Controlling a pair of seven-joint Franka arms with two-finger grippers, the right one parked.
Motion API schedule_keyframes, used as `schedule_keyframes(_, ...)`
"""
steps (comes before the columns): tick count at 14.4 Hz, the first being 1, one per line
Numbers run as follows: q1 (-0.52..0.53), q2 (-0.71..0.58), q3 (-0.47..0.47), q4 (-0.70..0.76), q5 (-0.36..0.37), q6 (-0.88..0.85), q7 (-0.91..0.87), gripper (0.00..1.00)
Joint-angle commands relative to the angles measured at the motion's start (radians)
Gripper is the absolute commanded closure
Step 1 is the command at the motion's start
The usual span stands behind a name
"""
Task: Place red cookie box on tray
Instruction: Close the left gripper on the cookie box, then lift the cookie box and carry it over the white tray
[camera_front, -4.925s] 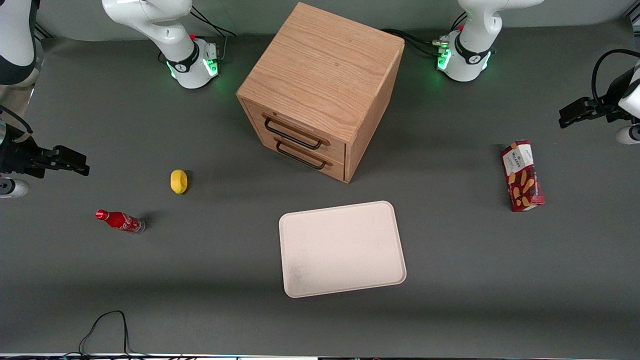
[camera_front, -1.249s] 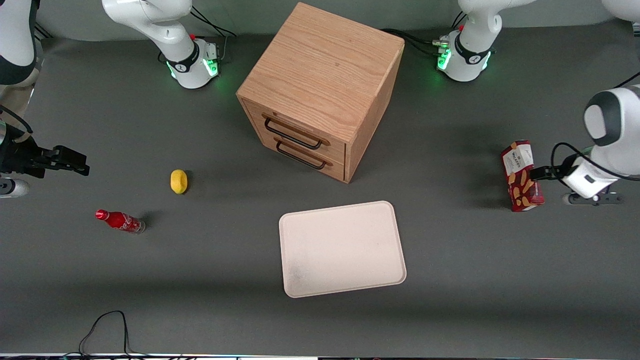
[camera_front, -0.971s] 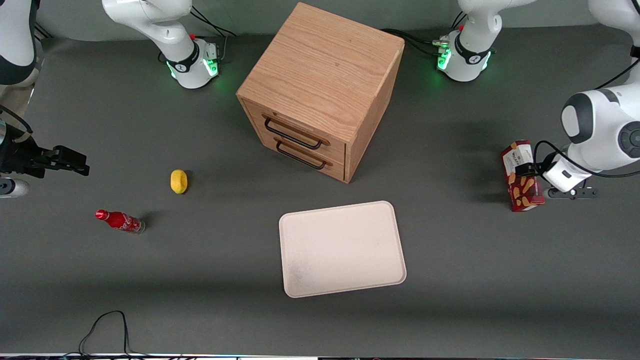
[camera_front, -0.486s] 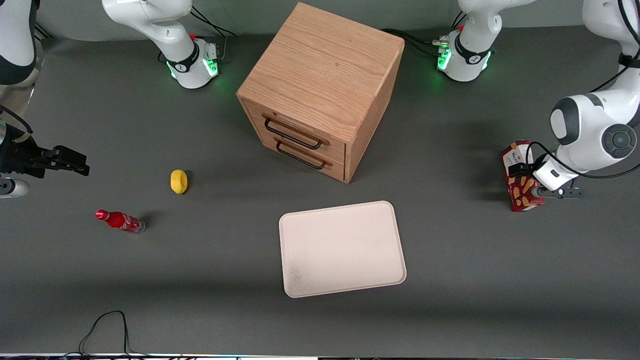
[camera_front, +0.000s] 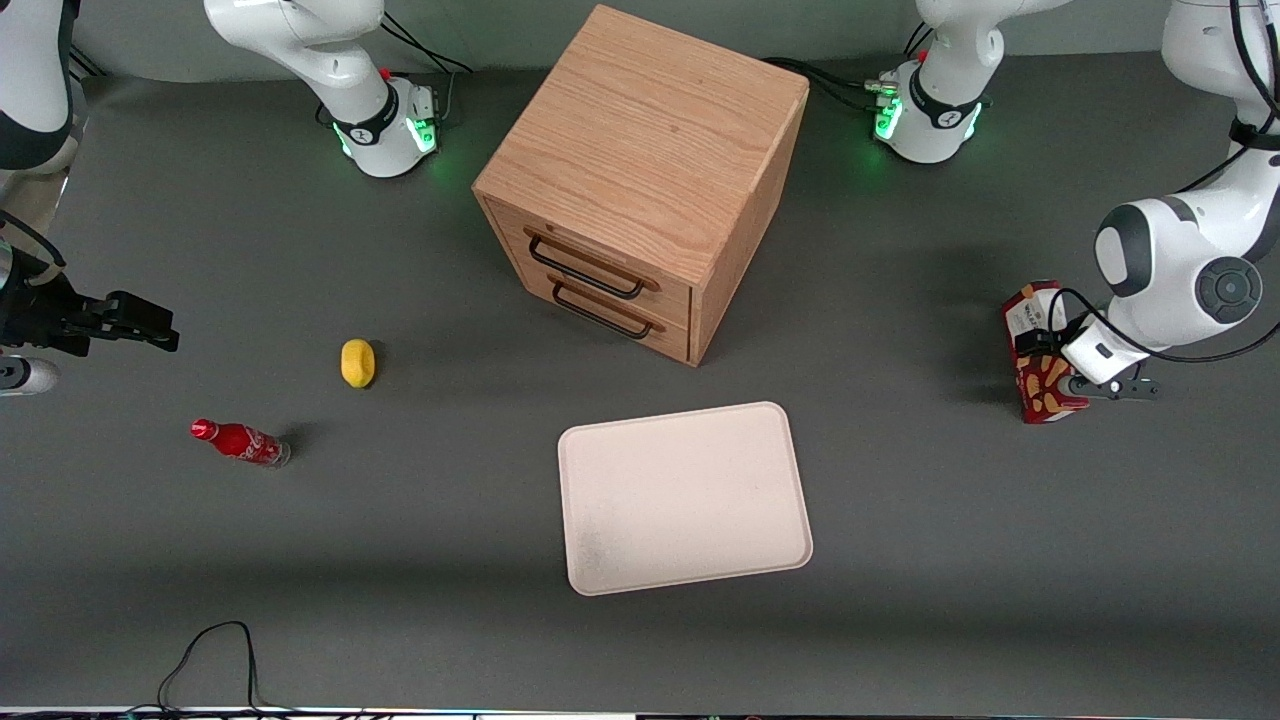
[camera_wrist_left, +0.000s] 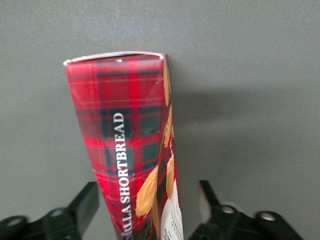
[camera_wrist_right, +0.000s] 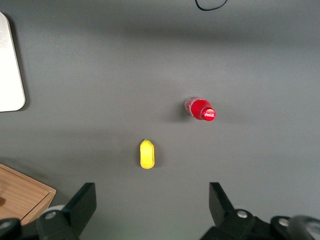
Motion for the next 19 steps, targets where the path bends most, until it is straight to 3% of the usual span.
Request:
schedule_keyframes(1, 0.014, -0.022, 0.003, -0.013, 0.007, 0.000, 0.042, 1.00)
schedule_keyframes(11, 0.020, -0.050, 0.001, 0.022, 0.007, -0.074, 0.055, 1.00)
schedule_keyframes(16, 0.013, -0.180, -0.013, 0.258, 0.005, -0.497, 0.023, 1.00)
schedule_keyframes(19, 0.011, -0.194, -0.049, 0.553, 0.011, -0.859, -0.069, 1.00)
